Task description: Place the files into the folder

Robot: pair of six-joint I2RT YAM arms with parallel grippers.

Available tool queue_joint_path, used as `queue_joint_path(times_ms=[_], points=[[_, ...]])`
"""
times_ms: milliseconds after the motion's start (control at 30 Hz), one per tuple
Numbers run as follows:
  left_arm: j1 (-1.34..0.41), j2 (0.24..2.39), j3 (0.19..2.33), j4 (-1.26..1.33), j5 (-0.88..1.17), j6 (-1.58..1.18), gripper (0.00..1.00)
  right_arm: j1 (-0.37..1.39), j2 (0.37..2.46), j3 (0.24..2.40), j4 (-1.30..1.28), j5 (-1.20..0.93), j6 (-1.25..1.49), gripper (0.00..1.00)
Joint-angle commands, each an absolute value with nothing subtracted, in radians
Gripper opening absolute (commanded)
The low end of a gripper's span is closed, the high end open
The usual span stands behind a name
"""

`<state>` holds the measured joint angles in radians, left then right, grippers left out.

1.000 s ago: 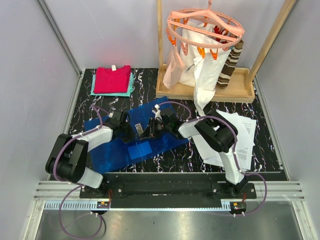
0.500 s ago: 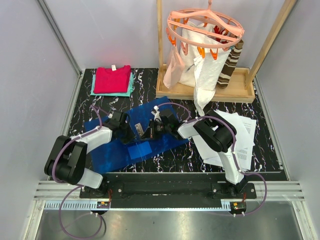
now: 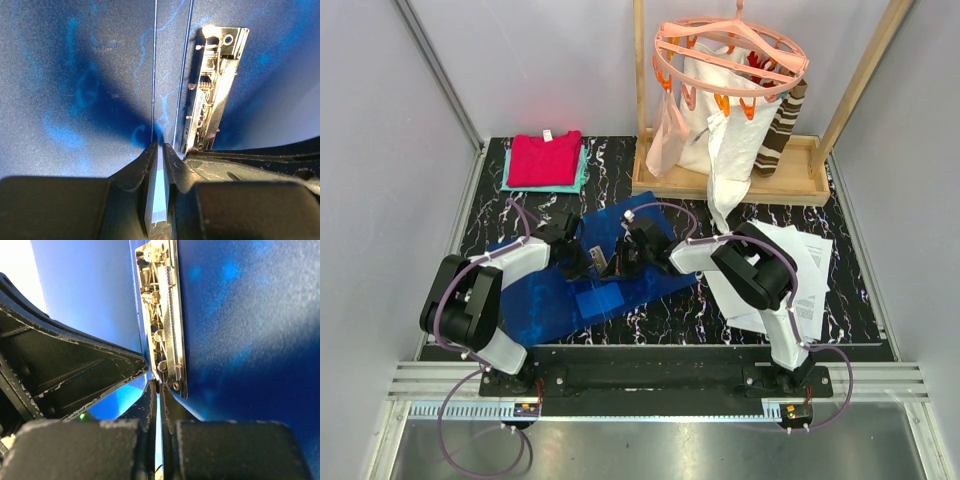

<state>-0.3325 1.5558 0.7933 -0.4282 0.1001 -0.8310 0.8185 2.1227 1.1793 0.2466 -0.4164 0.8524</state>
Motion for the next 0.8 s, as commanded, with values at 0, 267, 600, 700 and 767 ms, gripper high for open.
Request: queue_joint_path(times_ms=[0,267,600,700,767], points=[[-0.334,1.623,0.752,-0.502,0.006,-0.799,0.16,0.828,2.172,1.097,-0.069,-0.086,0.770,0.00],[-0.336,1.620,0.749,-0.500,0.008,-0.795,0.16,0.827,2.229,1.032,-0.017,-0.074,0.773,0.00],[-0.379,1.490,0.746,-0.430,0.097,-0.748,0.20,0.827,2.171,0.988,0.218,-0.271,0.785,0.00],[-0.379,1.534,0.747,-0.435,0.100,-0.781,0.18,0.827,2.103,1.006,0.253,-0.333,0.828,0.00],[-0.379,1.592,0.752,-0.465,0.066,-0.790,0.16,0.827,2.059,1.032,0.220,-0.333,0.825,0.00]])
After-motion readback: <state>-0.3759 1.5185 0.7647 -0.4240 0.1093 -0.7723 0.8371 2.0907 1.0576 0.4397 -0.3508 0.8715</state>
